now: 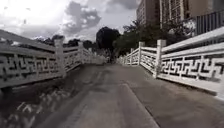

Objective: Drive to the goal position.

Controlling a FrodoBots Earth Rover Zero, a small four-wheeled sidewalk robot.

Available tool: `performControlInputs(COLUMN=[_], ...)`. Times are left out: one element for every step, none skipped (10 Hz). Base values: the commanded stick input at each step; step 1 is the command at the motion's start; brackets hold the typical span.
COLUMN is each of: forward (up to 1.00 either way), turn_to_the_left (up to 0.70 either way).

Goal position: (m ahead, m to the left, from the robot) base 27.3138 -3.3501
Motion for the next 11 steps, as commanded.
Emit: performControlInputs(forward=[0.45,0.45,0.45,0.45,0.45,0.45,0.45,0.45,0.45,0.45,0.45], turn_to_the_left=[0.0,0.0,0.0,0.0,0.0,0.0,0.0,0.0,0.0,0.0,0.0])
